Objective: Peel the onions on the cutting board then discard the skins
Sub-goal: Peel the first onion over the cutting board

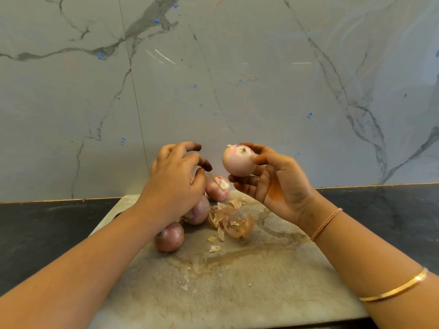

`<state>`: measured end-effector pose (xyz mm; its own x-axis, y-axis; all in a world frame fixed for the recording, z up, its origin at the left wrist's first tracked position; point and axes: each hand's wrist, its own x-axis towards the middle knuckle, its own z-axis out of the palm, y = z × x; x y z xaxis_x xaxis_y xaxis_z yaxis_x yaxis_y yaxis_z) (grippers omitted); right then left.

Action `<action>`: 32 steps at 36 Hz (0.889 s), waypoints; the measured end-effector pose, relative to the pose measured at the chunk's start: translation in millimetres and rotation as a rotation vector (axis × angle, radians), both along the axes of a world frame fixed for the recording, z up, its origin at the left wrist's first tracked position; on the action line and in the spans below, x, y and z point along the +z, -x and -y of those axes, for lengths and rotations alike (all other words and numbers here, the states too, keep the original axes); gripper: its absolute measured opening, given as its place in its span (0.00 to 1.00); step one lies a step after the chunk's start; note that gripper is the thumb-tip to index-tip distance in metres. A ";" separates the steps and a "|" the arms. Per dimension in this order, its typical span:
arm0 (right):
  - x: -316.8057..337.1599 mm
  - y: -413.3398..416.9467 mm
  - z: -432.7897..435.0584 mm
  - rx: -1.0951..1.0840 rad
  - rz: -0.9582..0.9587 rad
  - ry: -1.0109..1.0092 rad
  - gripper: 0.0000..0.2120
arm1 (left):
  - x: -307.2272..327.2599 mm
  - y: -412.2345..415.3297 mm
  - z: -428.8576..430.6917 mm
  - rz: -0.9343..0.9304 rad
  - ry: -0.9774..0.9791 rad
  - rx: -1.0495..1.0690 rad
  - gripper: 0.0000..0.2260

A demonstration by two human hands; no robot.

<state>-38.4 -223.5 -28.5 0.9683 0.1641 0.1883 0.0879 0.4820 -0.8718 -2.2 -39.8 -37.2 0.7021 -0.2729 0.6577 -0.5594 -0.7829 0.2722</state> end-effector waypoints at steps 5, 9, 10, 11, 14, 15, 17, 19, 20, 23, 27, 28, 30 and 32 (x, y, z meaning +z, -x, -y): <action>-2.0 -2.1 -1.3 0.020 0.019 0.102 0.15 | 5.3 9.4 3.8 -0.101 0.095 -0.098 0.16; -3.1 -1.6 -4.1 0.040 0.035 0.172 0.16 | 3.7 8.7 4.4 -0.141 0.138 -0.131 0.19; -3.0 -1.3 -4.4 0.040 0.040 0.186 0.16 | 4.2 8.7 4.6 -0.148 0.154 -0.136 0.18; -2.6 -0.8 -4.5 0.039 0.046 0.202 0.16 | 4.8 8.8 4.7 -0.155 0.165 -0.141 0.17; -2.4 0.0 -5.4 0.024 0.066 0.267 0.15 | 6.1 9.8 4.8 -0.163 0.161 -0.150 0.14; -2.8 0.1 -5.9 0.018 0.074 0.288 0.14 | 6.1 9.9 4.5 -0.165 0.154 -0.152 0.14; -3.9 0.2 -6.2 0.013 0.080 0.310 0.13 | 6.1 10.4 3.7 -0.164 0.143 -0.161 0.13; -4.6 0.2 -5.6 0.016 0.078 0.311 0.13 | 6.2 10.1 3.0 -0.163 0.143 -0.167 0.12; -4.7 0.1 -5.2 0.016 0.077 0.311 0.14 | 6.3 9.9 2.9 -0.163 0.146 -0.168 0.10; -4.2 0.2 -4.8 0.015 0.071 0.311 0.15 | 5.8 8.9 2.2 -0.146 0.148 -0.172 0.10; -3.6 0.8 -5.7 0.027 0.068 0.293 0.13 | 5.3 7.7 1.6 -0.116 0.148 -0.180 0.11; -3.6 0.7 -5.7 0.027 0.068 0.291 0.13 | 4.9 7.5 1.6 -0.114 0.144 -0.180 0.10; -3.6 0.3 -5.7 0.027 0.067 0.289 0.13 | 3.9 6.6 1.4 -0.100 0.134 -0.171 0.06; -3.4 0.2 -5.6 0.035 0.057 0.264 0.13 | 2.7 4.3 0.5 -0.051 0.150 -0.157 0.07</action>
<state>-38.6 -217.9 -31.9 0.9502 0.2483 0.1883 0.1272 0.2425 -0.9618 -6.5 -40.3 -34.5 0.6922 -0.2835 0.6637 -0.6538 -0.6357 0.4104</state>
